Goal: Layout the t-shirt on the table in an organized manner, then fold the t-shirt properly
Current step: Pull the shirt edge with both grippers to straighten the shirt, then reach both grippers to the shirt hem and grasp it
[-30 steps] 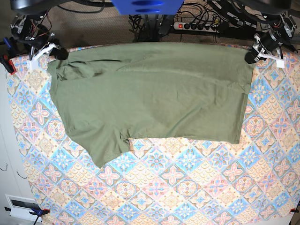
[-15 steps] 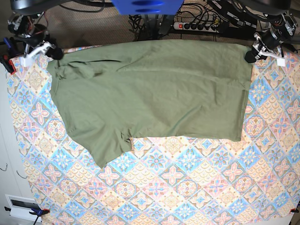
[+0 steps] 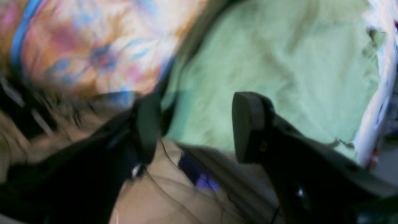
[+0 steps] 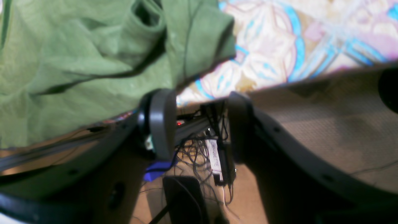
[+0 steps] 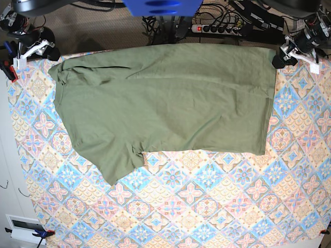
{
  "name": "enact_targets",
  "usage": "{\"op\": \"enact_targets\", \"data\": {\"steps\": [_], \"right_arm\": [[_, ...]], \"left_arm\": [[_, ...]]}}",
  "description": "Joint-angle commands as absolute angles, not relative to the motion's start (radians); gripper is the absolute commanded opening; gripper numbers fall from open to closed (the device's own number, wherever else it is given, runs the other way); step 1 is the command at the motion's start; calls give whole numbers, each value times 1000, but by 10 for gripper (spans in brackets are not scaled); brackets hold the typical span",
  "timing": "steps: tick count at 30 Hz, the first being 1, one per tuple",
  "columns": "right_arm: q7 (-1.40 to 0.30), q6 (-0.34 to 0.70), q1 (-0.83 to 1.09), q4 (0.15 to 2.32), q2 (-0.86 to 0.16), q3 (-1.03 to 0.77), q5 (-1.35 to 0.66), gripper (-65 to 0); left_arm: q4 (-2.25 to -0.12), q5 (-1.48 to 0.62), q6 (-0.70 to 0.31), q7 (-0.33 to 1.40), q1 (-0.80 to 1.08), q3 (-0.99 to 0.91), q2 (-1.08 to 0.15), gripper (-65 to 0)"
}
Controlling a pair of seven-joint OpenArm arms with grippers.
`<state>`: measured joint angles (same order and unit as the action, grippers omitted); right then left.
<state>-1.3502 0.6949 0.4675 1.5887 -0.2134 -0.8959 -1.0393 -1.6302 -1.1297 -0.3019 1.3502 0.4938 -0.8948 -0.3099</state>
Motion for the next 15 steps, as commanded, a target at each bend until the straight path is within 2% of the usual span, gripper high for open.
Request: {"op": "enact_targets", "data": {"steps": [1,9,15], "right_arm": [[-1328,698,467,1624,-236,-905,-1066,-382],[-1334,698,409,1741,-297,-897,-1066,-382],[-1330,698,220,1732,-369,-760,-1059,-382]], "left_arm": [[-1670,-1145,-305,1325,486,-937,-334,-283],[-1701,-1112,-298,1331,286,-957,-349,-279],[-1649,-949,-298,1325,59,-799,-364,-279]]}}
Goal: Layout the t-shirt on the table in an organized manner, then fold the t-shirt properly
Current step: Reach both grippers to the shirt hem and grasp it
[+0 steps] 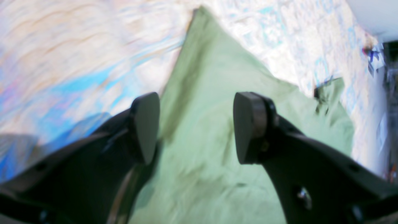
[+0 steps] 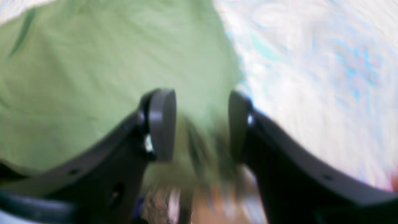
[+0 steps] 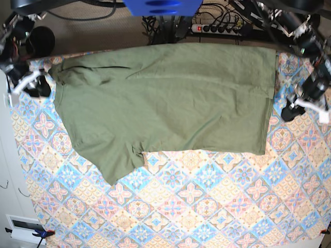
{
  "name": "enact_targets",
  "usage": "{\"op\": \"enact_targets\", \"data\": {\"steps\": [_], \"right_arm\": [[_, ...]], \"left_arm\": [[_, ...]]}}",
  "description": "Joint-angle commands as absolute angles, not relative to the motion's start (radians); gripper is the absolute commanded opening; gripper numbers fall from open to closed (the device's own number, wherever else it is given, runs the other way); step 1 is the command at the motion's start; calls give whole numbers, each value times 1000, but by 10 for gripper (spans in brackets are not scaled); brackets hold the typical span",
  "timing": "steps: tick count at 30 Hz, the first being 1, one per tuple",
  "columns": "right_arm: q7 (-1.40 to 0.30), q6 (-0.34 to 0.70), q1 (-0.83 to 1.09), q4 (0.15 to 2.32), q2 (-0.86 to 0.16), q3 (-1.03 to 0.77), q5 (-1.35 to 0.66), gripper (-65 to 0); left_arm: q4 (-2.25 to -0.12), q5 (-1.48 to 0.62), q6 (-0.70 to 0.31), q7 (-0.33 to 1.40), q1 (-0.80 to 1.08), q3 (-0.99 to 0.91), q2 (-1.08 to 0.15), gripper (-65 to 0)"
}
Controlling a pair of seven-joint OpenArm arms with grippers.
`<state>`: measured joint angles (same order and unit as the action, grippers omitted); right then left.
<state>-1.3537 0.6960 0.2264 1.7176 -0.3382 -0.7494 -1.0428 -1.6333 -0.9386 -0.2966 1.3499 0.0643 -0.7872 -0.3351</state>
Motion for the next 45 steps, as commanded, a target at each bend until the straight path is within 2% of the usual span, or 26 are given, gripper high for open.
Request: {"op": "enact_targets", "data": {"steps": [1,8,12,19,26,34,41,45], "right_arm": [[-1330,698,202,1732,-374,-753,-1055,-382],[-1325,698,77,1732,-374,-648,-898,-382],[-1314,698,8,1709,-372,-578,-811,-382],[-1270,698,5,1662,-369,-519,-728,-382],[-1268,698,-54,1652,-367,-516,-723,-382],[-1268,698,-54,1644,-367,-516,-722,-382],[-1268,698,-54,1630,-367,-516,-723,-382],[-1268,698,-54,1632,-367,-519,-723,-382]], "left_arm": [[-1635,-924,-298,1325,33,-782,-364,-279],[-1460,-762,-298,1296,-193,-699,-361,-278],[-1343,-679,-298,1191,-266,-587,-363,-278],[-1141,-579,-298,1023,-361,-418,-364,-278],[-987,-526,-297,857,-389,-340,-363,-278],[-909,-486,-297,763,-389,-340,-360,-278],[-849,-486,-300,762,-401,-338,-314,-278],[-852,-495,-305,788,-400,-251,-298,-286]]}}
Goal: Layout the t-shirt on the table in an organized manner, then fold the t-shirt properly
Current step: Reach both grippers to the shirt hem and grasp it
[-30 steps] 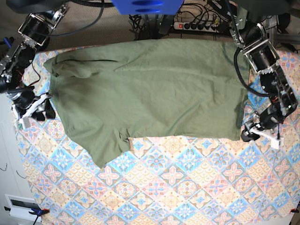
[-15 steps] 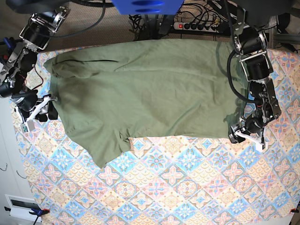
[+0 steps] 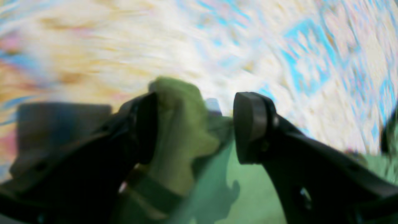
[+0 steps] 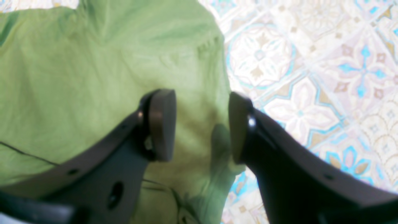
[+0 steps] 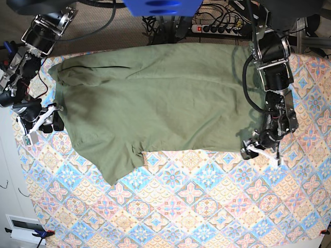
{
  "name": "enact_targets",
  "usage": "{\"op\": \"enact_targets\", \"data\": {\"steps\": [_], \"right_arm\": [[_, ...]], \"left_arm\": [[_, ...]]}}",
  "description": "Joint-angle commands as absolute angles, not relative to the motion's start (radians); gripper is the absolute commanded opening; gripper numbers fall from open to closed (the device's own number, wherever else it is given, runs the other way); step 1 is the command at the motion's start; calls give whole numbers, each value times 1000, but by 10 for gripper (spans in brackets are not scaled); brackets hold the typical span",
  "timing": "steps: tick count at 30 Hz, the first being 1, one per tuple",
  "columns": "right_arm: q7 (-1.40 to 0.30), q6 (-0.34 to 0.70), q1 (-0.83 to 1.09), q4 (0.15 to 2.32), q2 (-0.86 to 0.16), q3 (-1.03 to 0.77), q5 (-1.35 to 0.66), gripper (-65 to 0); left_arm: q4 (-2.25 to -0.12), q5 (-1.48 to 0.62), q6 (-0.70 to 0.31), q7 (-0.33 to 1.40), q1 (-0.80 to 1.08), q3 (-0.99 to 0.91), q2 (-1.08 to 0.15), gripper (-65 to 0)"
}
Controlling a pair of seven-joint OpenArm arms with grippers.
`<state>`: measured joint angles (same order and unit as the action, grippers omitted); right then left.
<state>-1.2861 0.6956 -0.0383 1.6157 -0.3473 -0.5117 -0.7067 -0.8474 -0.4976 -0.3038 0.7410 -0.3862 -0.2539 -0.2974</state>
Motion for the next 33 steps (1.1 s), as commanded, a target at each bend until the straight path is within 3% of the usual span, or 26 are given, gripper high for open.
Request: {"op": "enact_targets", "data": {"steps": [1,4,8,9,18,33], "right_arm": [[-1268,698,-54,1632,-367,-521,-723,-382],[-1268,698,-54,1632,-367,-521,-722,-382],[-1241,698,-54,1630,-367,-515,-679,-385],[-1227,698,-56,1626,-367,-512,-645,-385],[-1066,698,-226,1517,-369,-237,-338,-383],[-777,698,-532,992,-372,96,-328,-382]], "left_arm": [[-855,-495,-306,799,-400,-225,-298,-289],[-946,-496,-340,809,-378,-197,-297,-384],[-1009,-496,-346,809,-360,-200,-302,-619],[-1010,-496,-346,809,-360,-200,-303,-650],[-1201,-496,-344,812,-254,-274,-334,-650],[-1273,-564,-346,888,-197,-372,-340,-650]]}}
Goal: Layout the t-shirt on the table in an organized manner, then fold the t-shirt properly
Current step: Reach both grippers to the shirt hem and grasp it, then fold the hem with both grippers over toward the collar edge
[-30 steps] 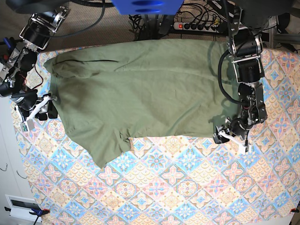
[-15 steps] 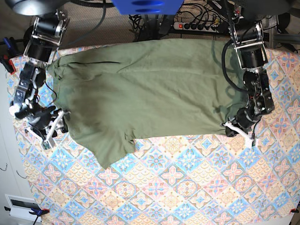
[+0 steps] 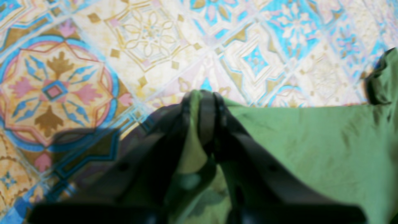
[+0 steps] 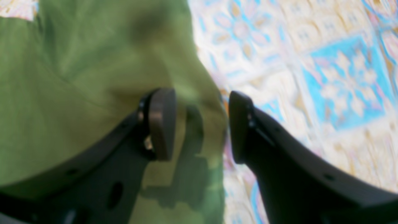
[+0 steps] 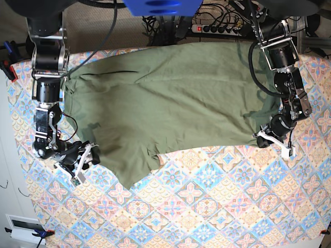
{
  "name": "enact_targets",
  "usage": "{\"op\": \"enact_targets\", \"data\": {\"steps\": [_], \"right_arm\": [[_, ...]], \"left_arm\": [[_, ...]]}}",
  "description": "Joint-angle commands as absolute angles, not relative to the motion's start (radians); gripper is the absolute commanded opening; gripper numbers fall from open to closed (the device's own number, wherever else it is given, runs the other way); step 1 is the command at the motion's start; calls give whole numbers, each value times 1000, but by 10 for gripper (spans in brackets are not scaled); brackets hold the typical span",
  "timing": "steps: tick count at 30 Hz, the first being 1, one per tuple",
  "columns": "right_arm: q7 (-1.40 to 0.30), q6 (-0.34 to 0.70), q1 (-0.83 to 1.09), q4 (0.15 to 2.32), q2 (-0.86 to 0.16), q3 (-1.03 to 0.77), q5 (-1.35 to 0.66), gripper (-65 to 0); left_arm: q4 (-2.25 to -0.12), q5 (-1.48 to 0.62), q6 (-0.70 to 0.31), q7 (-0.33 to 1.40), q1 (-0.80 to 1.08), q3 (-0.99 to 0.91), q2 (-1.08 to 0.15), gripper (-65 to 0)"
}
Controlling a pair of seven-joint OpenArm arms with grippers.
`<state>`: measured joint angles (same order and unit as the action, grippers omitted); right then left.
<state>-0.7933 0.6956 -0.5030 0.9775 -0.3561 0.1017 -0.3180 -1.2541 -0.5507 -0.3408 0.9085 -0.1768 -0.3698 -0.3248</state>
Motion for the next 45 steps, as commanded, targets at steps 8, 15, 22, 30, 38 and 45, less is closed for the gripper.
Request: {"op": "enact_targets", "data": {"steps": [8,15,22,30,38,45], "right_arm": [[-616,698,-622,762,-372,216,-326,-382],[-478,698,-696,593,-372,321,-325,-382],[-420,698,-727,512,-371,354,-320,-326],[-406,698,-722,473,-371,358,-318,-306],[-401,698,-680,481,-371,371,-318,-408],[-346,698,-677,496,-374,360,-321,-639]], "left_arm": [[-1273,-564,-346,888,-197,-369,-337,-650],[-1273,-564,-346,888,-197,-369,-337,-650],[-1273,-564,-346,888,-197,-369,-337,-650],[-1273,-564,-346,888,-197,-369,-337,-650],[-1273,-565,-346,888,-197,-369,-337,-650],[-1273,-565,-346,878,-205,-369,-337,-650]]}}
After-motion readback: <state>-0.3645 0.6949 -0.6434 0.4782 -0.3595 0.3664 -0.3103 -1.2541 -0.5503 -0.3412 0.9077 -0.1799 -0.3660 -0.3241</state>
